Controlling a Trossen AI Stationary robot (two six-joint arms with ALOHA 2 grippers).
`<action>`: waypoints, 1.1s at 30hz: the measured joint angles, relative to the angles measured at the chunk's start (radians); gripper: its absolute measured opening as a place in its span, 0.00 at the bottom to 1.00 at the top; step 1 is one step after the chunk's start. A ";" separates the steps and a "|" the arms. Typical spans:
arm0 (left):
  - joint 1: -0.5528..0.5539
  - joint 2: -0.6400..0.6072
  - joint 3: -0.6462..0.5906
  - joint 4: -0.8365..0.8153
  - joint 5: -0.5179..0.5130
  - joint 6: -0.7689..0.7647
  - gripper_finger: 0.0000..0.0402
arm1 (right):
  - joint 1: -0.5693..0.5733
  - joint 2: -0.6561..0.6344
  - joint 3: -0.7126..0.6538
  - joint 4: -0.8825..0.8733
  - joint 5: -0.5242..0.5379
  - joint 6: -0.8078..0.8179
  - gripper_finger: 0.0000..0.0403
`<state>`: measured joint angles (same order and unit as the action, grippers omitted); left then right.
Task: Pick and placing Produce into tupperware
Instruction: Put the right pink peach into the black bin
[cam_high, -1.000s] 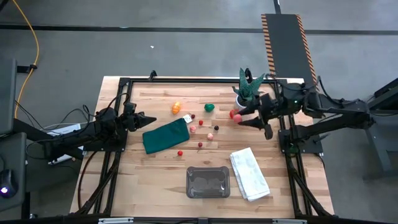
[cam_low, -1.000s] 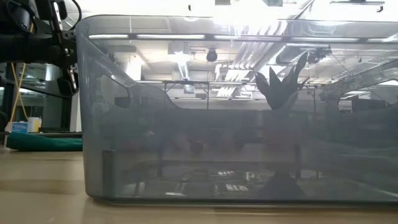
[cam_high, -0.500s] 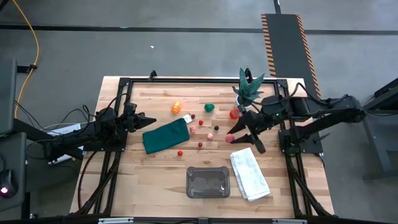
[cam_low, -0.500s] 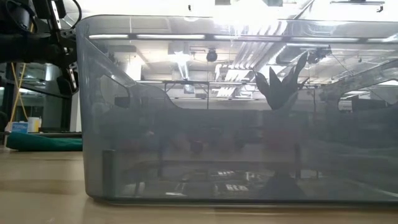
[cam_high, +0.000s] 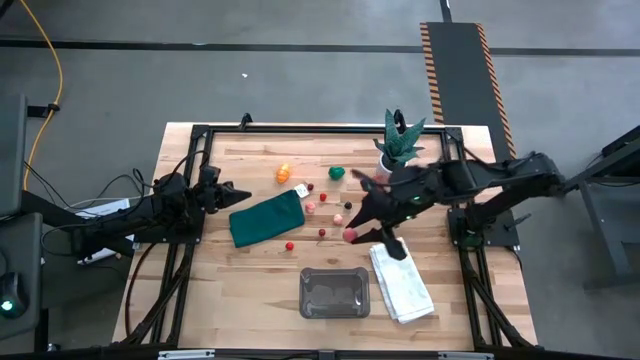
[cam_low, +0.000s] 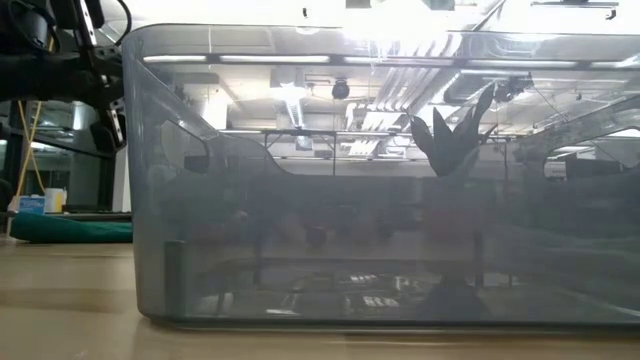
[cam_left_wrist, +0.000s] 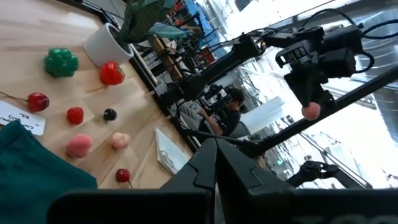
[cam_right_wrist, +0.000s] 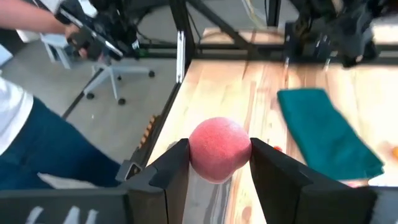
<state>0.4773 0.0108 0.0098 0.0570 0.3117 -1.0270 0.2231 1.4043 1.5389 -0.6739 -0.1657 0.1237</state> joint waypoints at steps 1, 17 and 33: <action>0.000 0.000 0.000 0.000 0.005 0.000 0.00 | 0.004 0.024 0.024 -0.018 0.001 0.003 0.36; 0.000 0.000 0.000 0.003 0.022 0.009 0.00 | 0.079 0.336 0.253 -0.216 0.009 0.037 0.36; 0.000 0.000 0.000 0.003 0.022 0.032 0.00 | 0.081 0.456 0.255 -0.266 0.011 0.083 0.36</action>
<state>0.4770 0.0105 0.0101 0.0605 0.3332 -0.9955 0.3042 1.8600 1.7943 -0.9401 -0.1551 0.2069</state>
